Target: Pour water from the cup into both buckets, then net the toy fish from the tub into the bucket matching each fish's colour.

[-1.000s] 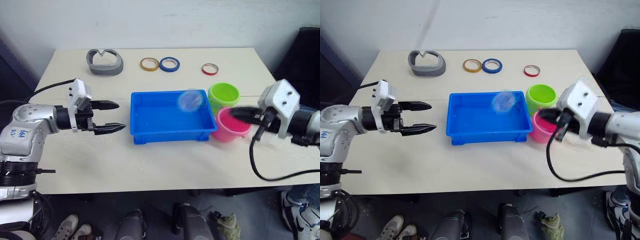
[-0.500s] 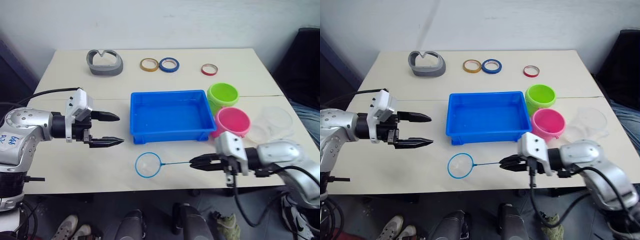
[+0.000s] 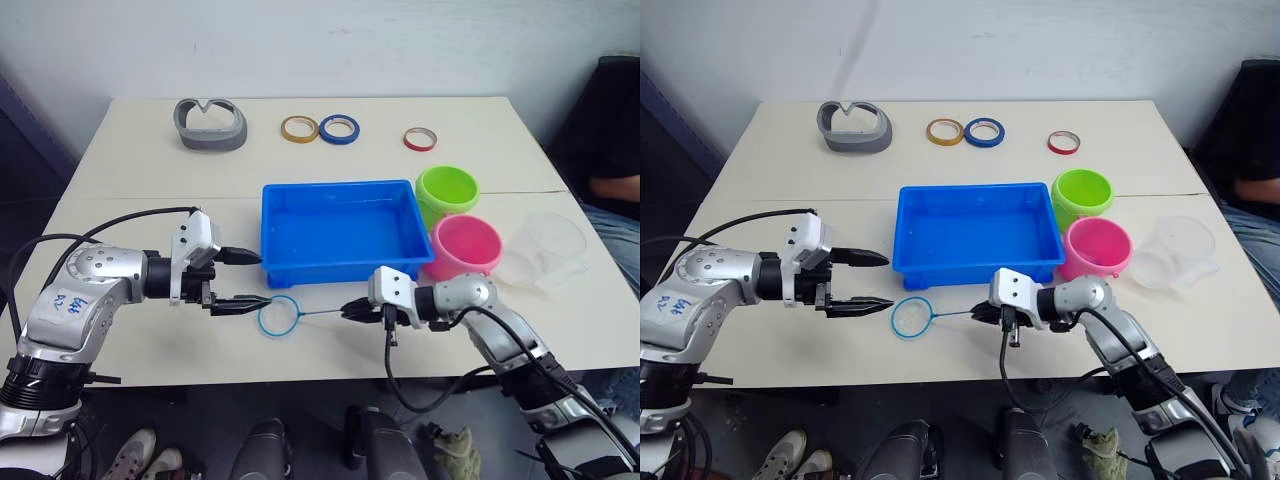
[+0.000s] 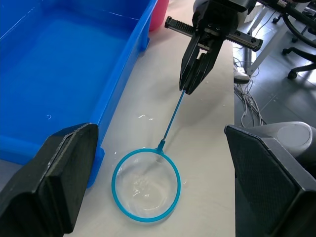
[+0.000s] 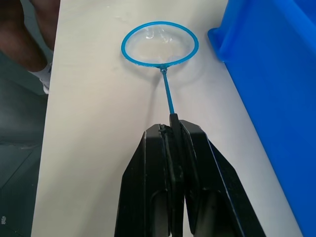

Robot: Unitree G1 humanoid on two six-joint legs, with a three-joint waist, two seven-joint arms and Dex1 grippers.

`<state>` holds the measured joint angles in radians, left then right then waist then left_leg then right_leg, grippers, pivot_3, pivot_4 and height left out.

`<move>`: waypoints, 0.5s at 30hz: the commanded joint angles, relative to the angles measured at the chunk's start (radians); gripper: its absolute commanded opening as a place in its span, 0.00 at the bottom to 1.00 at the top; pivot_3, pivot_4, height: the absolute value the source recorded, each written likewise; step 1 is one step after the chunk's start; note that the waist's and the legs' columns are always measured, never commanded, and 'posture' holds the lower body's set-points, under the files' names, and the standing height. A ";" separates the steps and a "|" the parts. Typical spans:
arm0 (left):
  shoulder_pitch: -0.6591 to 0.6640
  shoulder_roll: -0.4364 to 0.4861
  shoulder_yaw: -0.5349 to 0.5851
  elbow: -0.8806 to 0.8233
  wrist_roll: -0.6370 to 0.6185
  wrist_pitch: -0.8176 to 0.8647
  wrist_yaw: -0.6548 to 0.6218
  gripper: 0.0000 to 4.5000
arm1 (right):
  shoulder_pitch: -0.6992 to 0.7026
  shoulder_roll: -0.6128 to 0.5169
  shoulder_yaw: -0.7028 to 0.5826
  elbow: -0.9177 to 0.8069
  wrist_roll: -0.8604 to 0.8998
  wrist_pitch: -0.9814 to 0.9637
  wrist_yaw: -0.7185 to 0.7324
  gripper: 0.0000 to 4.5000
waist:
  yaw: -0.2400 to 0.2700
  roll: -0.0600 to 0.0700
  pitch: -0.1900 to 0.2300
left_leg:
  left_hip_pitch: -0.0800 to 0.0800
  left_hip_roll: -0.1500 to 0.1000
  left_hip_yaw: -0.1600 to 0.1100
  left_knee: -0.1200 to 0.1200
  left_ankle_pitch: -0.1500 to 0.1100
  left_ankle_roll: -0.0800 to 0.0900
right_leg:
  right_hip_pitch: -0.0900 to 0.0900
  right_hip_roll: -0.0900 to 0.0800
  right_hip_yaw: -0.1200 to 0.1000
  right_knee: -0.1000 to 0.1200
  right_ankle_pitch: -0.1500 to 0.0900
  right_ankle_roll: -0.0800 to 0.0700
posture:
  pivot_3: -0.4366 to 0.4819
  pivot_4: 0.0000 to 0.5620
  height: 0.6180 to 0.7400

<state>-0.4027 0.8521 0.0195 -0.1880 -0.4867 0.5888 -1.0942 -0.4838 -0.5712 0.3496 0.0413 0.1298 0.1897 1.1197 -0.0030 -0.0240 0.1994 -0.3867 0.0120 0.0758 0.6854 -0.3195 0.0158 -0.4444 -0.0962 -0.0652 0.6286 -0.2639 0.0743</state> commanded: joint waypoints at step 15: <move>0.033 0.010 0.039 -0.038 -0.004 -0.014 0.012 1.00 | 0.080 -0.163 -0.126 -0.148 0.028 0.026 0.040 0.99 | 0.003 0.000 0.000 | 0.000 0.000 0.000 0.000 0.000 0.000 | 0.000 0.000 0.000 0.000 0.000 0.000 | 0.48 0.27 0.78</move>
<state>-0.3772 0.8525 0.0262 -0.1890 -0.4750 0.5711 -1.0868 -0.4244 -0.7101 0.2652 -0.0232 0.1208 0.1886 1.1512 0.0001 -0.0239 0.1995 -0.3869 0.0120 0.0753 0.6854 -0.3198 0.0159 -0.4443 -0.0967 -0.0650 0.6281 -0.2640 0.0743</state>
